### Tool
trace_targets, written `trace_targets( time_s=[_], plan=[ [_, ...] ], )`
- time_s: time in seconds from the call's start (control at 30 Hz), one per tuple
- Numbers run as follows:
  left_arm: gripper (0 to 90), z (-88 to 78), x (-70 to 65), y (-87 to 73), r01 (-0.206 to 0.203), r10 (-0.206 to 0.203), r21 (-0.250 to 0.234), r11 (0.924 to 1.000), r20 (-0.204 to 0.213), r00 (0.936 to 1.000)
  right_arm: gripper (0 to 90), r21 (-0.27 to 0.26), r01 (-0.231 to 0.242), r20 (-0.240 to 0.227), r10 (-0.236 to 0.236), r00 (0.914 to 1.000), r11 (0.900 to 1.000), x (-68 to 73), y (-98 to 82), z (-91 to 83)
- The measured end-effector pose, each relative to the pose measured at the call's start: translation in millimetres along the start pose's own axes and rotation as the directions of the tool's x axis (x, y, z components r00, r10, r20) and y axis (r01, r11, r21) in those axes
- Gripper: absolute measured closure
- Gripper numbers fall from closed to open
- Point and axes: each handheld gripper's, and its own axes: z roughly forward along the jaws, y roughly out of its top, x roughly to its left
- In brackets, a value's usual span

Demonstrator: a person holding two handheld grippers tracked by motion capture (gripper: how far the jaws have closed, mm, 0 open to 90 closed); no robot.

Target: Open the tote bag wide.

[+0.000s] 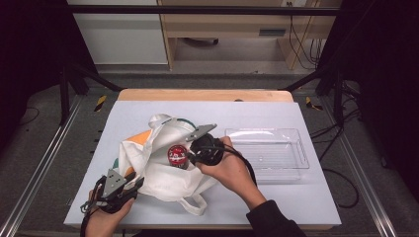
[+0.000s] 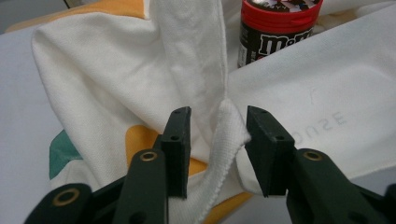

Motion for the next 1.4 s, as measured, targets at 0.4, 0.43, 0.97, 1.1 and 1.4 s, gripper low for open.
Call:
trace_targets(
  time_s=[0.4, 0.43, 0.97, 1.1, 1.4],
  plan=[
    [51.9, -1.1, 2.4, 1.7, 0.013, -0.013, -0.03, 0.9995, -0.005, 0.9999, 62.7, 0.031, -0.01, -0.03, 0.011, 0.9995, 0.999, 29.4, -13.7, 23.2],
    [51.9, -1.3, 2.3, 1.7, 0.013, -0.013, -0.032, 0.9994, -0.006, 0.9999, 62.6, 0.034, -0.01, -0.031, 0.011, 0.9995, 0.999, 30.6, -14.3, 25.1],
    [52.1, -0.2, -1.4, 3.6, -0.025, 0.025, -0.023, 0.9994, -0.014, 0.9996, 83.9, 0.052, -0.006, 0.006, 0.006, 1.0, 0.999, 44.1, -40.5, 35.7],
    [52.5, 0.2, -2.2, 4.5, -0.031, 0.031, -0.024, 0.9992, -0.01, 0.9995, 86.9, 0.007, 0.029, 0.009, -0.029, 0.9995, 1.0, 48.1, -48.8, 32.4],
    [52.1, 0.3, -3.5, 5.9, -0.031, 0.03, -0.031, 0.9991, -0.013, 0.9995, 80.3, -0.013, 0.078, -0.014, -0.079, 0.9968, 0.997, 57.5, -64.5, 29.7]
  ],
)
